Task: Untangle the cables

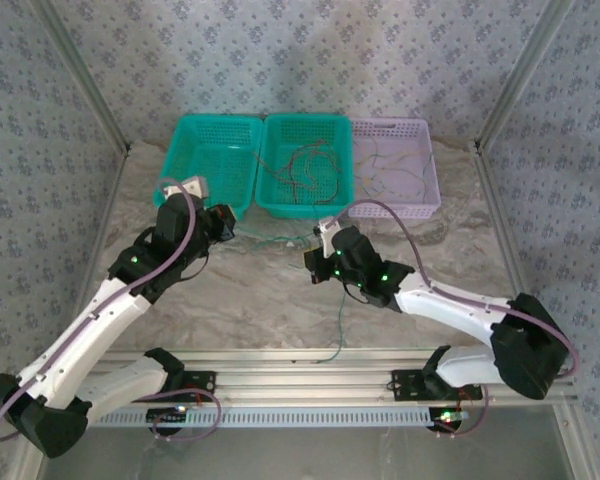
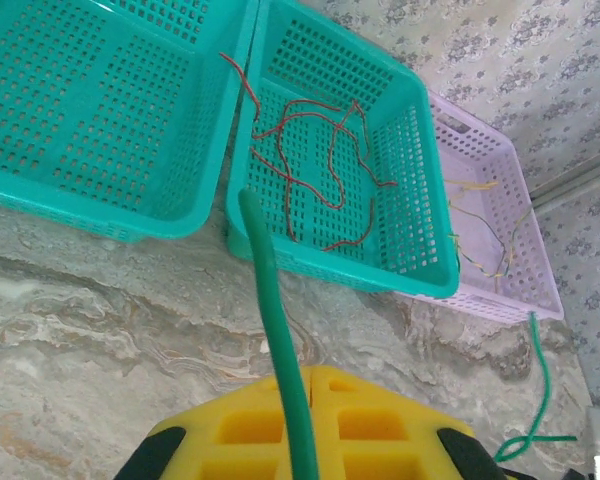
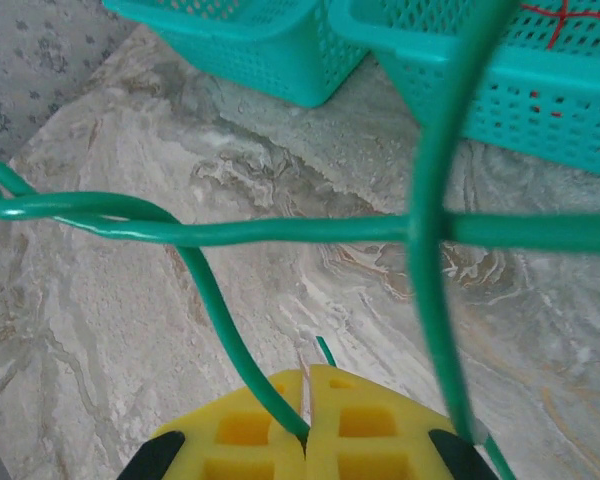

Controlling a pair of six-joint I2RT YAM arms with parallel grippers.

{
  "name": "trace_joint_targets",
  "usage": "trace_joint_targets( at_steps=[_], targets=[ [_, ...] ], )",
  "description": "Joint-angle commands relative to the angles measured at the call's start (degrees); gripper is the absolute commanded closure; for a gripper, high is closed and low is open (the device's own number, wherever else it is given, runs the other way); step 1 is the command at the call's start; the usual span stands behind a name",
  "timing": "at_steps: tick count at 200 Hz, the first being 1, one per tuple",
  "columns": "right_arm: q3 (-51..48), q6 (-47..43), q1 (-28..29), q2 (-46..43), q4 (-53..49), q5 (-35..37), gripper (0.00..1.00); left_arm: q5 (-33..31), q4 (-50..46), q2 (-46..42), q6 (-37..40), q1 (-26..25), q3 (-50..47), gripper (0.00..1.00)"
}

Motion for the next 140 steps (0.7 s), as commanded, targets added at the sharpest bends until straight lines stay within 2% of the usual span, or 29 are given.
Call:
trace_joint_targets(
  at_steps=[1, 71, 102, 140],
  targets=[
    [-2.8, -0.2, -1.5, -2.6, -2.6, 2.9, 1.00, -2.9, -2.5, -1.4, 3.0, 0.3, 3.5, 1.00],
    [-9.4, 3.7, -9.2, -8.4, -1.8, -0.6, 1.00, -6.2, -6.5, -2.9, 7.1, 2.1, 7.8, 1.00],
    [-9.2, 3.7, -10.7, -8.5, -2.9, -0.8, 1.00, -9.0, -8.2, -3.2, 9.9, 2.5, 10.5, 1.00],
    [-9.2, 4.0, -11.5, -9.9, -3.1, -1.3, 1.00, -9.3, -8.8, -3.1, 11.8, 3.2, 12.8, 1.00]
  ],
)
